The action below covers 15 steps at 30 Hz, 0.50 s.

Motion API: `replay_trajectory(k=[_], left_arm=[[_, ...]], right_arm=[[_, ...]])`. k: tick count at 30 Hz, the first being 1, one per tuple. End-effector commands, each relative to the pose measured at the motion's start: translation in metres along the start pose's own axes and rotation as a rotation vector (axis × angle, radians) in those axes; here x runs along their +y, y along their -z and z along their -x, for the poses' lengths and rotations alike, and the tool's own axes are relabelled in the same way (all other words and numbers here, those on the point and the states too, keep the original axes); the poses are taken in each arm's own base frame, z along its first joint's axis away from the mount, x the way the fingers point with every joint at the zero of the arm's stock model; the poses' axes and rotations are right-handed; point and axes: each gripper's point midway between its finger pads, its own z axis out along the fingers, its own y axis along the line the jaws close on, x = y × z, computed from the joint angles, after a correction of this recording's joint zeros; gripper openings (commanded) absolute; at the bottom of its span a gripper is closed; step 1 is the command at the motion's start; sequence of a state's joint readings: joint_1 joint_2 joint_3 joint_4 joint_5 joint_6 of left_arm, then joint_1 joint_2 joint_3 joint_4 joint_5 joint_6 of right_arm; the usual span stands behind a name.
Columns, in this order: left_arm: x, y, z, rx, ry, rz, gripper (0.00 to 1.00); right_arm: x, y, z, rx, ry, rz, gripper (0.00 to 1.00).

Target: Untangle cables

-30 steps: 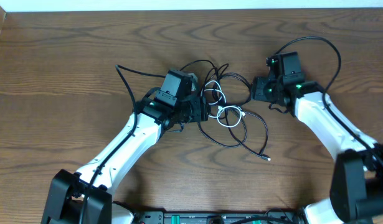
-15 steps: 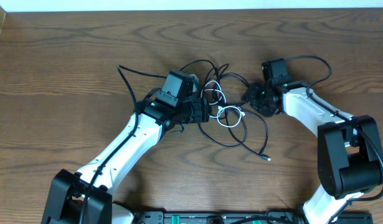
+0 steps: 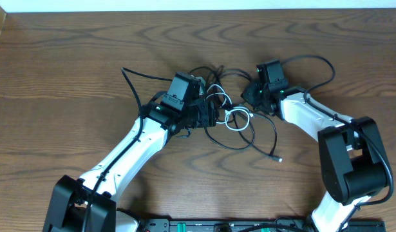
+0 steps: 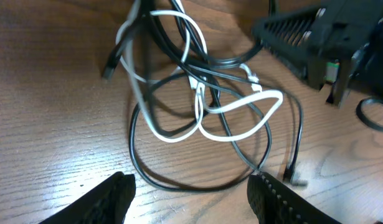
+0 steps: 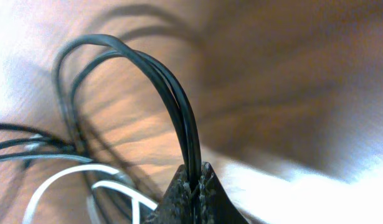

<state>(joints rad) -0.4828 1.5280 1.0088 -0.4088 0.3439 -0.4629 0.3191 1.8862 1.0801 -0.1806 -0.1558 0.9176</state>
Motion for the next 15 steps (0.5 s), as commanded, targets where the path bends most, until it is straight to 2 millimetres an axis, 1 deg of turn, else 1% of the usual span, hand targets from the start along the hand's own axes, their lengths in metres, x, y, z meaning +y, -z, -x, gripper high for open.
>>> replay_trajectory(k=[1, 2, 3, 4, 5, 6, 7, 8, 10, 11, 13, 15], left_arm=[[-0.004, 0.003, 0.002, -0.006, -0.029, -0.015, 0.63], [-0.004, 0.003, 0.003, -0.009, -0.037, -0.013, 0.63], [-0.004, 0.003, 0.003, -0.011, -0.038, -0.011, 0.63], [-0.004, 0.004, 0.004, -0.015, -0.052, -0.01, 0.63], [-0.003, 0.004, 0.006, -0.02, -0.063, -0.011, 0.63], [-0.002, 0.007, 0.01, -0.034, -0.062, -0.013, 0.63], [-0.001, 0.01, 0.013, -0.046, -0.058, -0.015, 0.63], [0.0, 0.014, 0.018, -0.067, -0.053, -0.018, 0.63], [0.001, 0.028, 0.033, -0.129, -0.044, -0.03, 0.63], [0.002, 0.037, 0.042, -0.169, -0.041, -0.038, 0.63], [0.001, 0.06, 0.062, -0.267, -0.041, -0.06, 0.63], [0.001, 0.075, 0.072, -0.322, -0.04, -0.071, 0.63]], right_arm=[[0.039, 0.037, 0.016, -0.035, 0.391, 0.153, 0.01], [0.053, 0.056, 0.019, -0.065, 0.508, 0.197, 0.01], [0.058, 0.067, 0.021, -0.086, 0.562, 0.211, 0.01], [0.066, 0.084, 0.023, -0.122, 0.634, 0.229, 0.01], [0.076, 0.109, 0.026, -0.173, 0.738, 0.247, 0.01], [0.082, 0.127, 0.026, -0.207, 0.812, 0.258, 0.01], [0.086, 0.143, 0.025, -0.233, 0.863, 0.265, 0.01], [0.09, 0.165, 0.023, -0.267, 0.911, 0.274, 0.01], [0.092, 0.195, 0.018, -0.306, 0.977, 0.282, 0.01], [0.09, 0.211, 0.011, -0.312, 1.017, 0.286, 0.01], [0.084, 0.223, 0.003, -0.3, 1.042, 0.277, 0.01], [0.076, 0.226, -0.003, -0.275, 1.036, 0.262, 0.01]])
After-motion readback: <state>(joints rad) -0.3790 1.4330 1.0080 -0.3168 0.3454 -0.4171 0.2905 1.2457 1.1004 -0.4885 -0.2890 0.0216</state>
